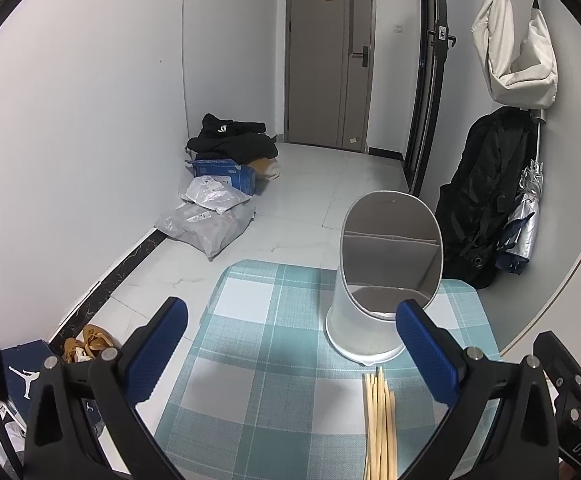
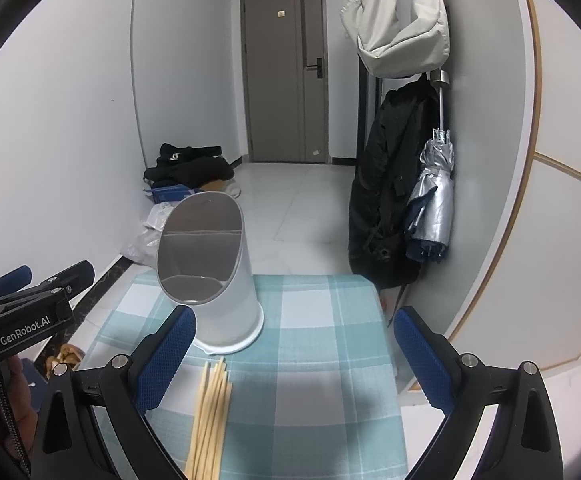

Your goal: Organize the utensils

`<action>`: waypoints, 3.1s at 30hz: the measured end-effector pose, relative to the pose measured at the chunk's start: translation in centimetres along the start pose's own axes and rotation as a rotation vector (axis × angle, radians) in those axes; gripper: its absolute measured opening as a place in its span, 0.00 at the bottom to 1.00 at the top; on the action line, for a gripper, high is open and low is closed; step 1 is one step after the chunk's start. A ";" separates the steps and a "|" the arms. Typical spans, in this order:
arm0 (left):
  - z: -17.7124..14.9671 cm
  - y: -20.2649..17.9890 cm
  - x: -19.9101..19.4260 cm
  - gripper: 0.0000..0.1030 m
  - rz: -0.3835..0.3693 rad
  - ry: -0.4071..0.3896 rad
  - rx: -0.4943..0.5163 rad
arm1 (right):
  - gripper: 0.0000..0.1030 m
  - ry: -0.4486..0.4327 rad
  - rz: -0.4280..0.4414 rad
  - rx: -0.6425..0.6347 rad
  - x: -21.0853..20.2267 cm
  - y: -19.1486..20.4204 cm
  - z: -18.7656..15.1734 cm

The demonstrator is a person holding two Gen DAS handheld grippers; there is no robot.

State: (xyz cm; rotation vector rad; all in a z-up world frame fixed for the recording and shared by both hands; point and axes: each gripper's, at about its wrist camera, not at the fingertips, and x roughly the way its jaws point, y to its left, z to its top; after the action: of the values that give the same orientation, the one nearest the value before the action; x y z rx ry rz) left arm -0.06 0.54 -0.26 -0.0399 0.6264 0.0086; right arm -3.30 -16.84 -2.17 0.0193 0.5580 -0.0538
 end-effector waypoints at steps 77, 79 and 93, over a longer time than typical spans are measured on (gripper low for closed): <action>-0.4 8.0 5.6 0.99 0.022 0.278 -0.169 | 0.29 0.612 0.119 -0.223 15.2 6.8 -8.0; -0.5 7.9 5.6 0.99 0.020 0.282 -0.165 | 0.28 0.607 0.117 -0.234 15.1 6.6 -8.1; -0.9 7.4 6.0 0.99 0.034 0.290 -0.066 | 0.07 0.572 0.124 -0.259 16.2 7.2 -8.1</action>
State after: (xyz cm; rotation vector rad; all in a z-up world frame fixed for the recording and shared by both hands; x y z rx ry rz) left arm 4.14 7.89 -4.82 -0.0953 0.9170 0.0571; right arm 6.51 -10.16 -17.57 -0.1885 1.1304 0.1501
